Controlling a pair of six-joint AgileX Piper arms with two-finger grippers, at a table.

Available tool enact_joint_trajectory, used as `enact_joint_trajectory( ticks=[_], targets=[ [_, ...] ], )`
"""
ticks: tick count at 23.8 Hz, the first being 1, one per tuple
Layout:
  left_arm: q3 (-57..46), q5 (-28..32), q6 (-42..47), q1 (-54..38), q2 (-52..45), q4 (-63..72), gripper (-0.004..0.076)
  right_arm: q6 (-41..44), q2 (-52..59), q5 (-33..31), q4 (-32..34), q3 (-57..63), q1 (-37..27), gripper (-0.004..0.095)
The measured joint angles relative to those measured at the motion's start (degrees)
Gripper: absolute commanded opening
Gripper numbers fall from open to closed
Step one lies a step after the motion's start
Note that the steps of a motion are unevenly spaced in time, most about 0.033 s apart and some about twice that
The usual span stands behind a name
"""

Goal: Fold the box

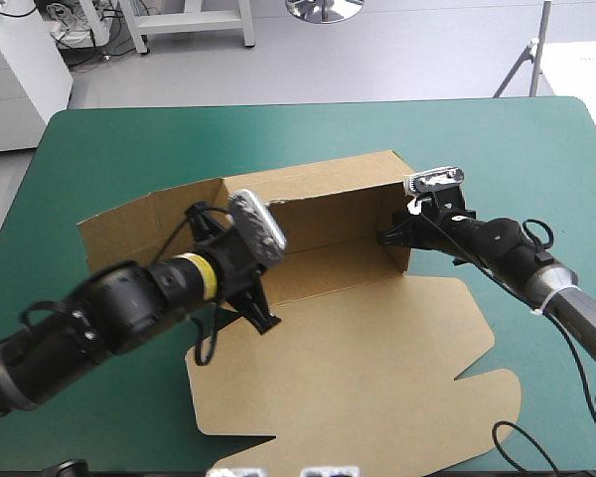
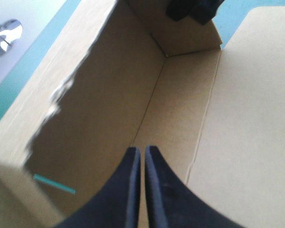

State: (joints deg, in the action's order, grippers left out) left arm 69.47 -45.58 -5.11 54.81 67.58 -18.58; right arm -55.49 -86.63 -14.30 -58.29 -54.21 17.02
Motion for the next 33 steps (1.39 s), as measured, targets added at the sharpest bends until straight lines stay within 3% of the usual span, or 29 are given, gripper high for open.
enact_joint_trajectory(
  ticks=[2,4,6,13,20,28,31,33],
  targets=[
    [0.00,-0.64,-8.55,-8.23,-2.45,11.19,0.0011,0.07,0.00,0.00,0.00,0.00,0.00,0.0001],
    [0.00,-2.43,-24.06,-26.19,-6.91,31.90,0.0011,0.29,0.00,-0.07,0.05,0.00,0.00,0.0001],
    [0.00,-6.05,-33.29,-39.94,-9.69,43.35,0.0011,0.29,0.00,-0.12,0.07,0.00,0.00,0.0001],
    [-6.36,-17.36,-54.65,-76.49,-14.90,72.35,0.0011,2.15,0.00,-0.70,2.96,-0.07,0.00,0.0001],
    [-13.44,-14.26,-56.97,-87.84,-13.39,84.48,0.0011,3.81,0.00,-1.12,4.20,-0.30,0.00,0.0001],
    [-13.68,-12.32,-57.03,-89.91,-12.05,88.01,0.0011,6.60,0.00,-1.59,6.25,-0.70,-0.11,0.0001],
    [-13.68,-12.00,-57.62,-89.91,-11.46,88.17,0.0011,12.11,0.00,-4.06,11.70,-1.98,-0.90,0.0001],
    [-13.68,-12.22,-58.97,-89.91,-10.63,89.76,0.0011,21.33,0.11,-8.96,21.39,-4.50,-1.77,0.0001]
  ],
)
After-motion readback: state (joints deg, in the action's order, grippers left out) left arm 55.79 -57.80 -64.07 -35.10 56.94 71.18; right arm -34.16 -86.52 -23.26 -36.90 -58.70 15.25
